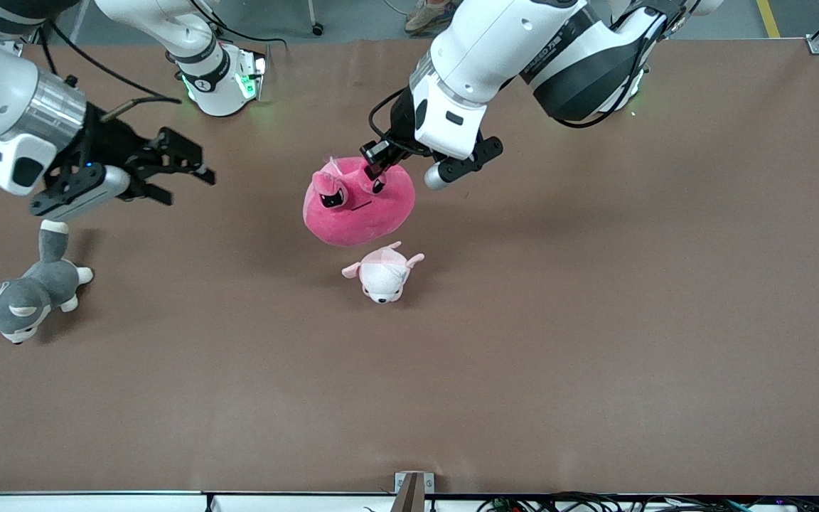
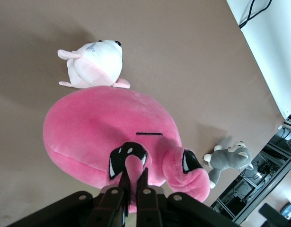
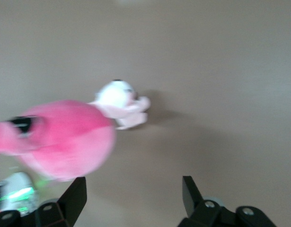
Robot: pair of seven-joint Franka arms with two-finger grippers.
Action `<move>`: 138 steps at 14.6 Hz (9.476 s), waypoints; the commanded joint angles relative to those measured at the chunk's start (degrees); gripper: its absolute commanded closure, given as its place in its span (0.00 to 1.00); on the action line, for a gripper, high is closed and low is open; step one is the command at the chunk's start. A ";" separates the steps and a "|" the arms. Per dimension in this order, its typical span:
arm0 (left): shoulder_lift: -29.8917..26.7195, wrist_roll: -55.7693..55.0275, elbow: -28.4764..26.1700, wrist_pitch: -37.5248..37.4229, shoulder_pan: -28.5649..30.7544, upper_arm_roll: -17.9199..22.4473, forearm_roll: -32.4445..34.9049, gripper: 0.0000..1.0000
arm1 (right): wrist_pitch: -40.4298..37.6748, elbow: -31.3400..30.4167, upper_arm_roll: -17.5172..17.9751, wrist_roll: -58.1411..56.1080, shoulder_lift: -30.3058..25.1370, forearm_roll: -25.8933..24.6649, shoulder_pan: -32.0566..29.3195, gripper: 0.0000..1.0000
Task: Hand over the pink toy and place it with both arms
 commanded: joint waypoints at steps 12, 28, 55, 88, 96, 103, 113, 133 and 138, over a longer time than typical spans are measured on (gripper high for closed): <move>3.17 -3.21 4.25 0.91 -9.27 6.98 -0.19 1.00 | 5.39 6.17 -0.71 7.74 8.43 0.35 9.01 0.20; 3.26 -3.21 4.17 0.56 -9.18 7.24 -0.11 1.00 | 0.82 5.55 -0.71 7.74 9.48 -0.10 12.88 0.25; 2.99 -3.12 3.81 -0.05 -8.74 7.51 0.25 0.96 | 3.89 5.91 -0.71 7.83 10.89 -1.86 13.49 1.00; -11.14 67.45 0.84 -35.74 30.47 12.58 15.28 0.00 | -0.59 5.03 -1.15 -19.33 24.77 -1.25 -17.71 1.00; -23.62 75.98 -12.68 -33.20 14.30 33.68 8.16 0.00 | -1.12 4.94 -1.15 -20.73 27.24 0.34 -18.50 1.00; -27.24 77.13 -17.54 -33.01 17.09 30.63 6.93 0.00 | -0.94 4.94 -1.15 -21.09 29.34 0.25 -18.41 0.99; -32.16 77.21 -21.24 -33.19 17.10 27.90 7.01 0.00 | -3.04 11.70 -1.94 -15.92 26.37 -5.61 -17.98 0.00; -30.94 77.92 -19.83 -33.45 17.01 27.98 7.10 0.00 | -3.40 14.60 -1.59 0.36 8.08 -27.61 -15.42 0.00; -30.32 77.83 -19.92 -33.36 16.92 27.98 7.36 0.00 | -3.49 15.58 -1.58 2.89 7.64 -27.52 -14.81 0.00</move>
